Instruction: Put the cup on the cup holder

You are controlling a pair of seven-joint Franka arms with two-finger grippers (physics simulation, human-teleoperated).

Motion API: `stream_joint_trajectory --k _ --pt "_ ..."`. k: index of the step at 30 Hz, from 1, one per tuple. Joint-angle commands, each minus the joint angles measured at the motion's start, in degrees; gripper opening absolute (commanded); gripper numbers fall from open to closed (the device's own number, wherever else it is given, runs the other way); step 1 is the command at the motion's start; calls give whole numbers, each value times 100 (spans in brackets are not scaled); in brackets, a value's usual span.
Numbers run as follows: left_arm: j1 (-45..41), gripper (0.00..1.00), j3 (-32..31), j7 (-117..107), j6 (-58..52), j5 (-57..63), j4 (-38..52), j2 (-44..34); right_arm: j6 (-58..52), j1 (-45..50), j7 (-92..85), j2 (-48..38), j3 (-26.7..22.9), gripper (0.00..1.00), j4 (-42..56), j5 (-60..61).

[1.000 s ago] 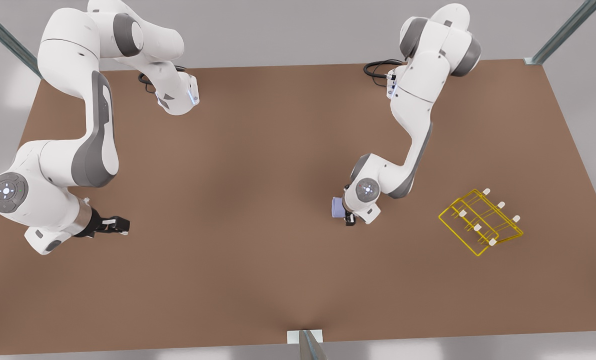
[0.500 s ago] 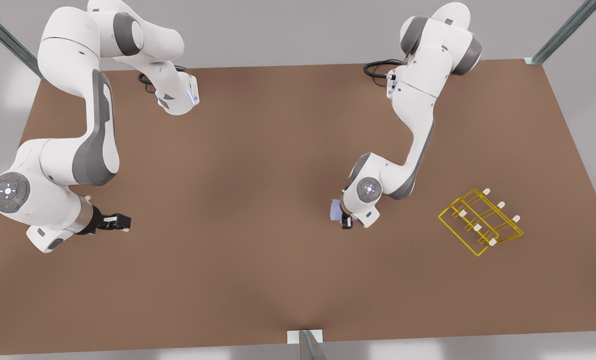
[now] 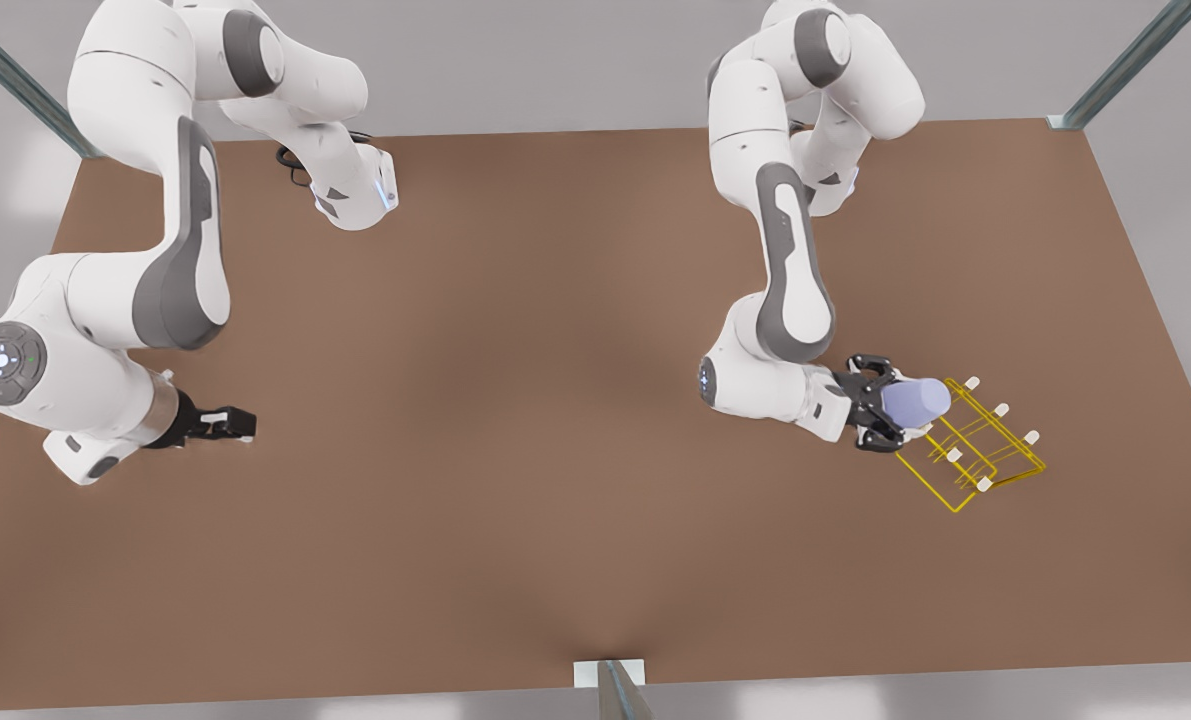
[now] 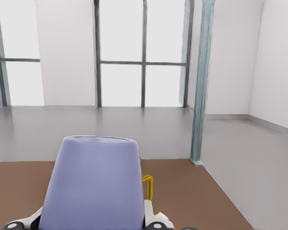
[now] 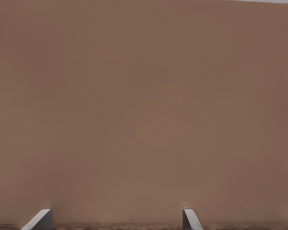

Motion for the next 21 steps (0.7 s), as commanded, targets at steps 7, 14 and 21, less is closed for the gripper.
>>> stream_joint_trajectory --k 7,14,21 --pt "401 71 -41 170 596 325 -353 461 797 -1 119 -493 8 100 -833 -102" --pt "937 71 -182 144 913 325 -345 787 797 -19 119 -449 8 100 -806 -67" --pt "1025 71 -191 -419 1036 298 -345 919 797 -19 110 -449 -1 100 -789 -93"
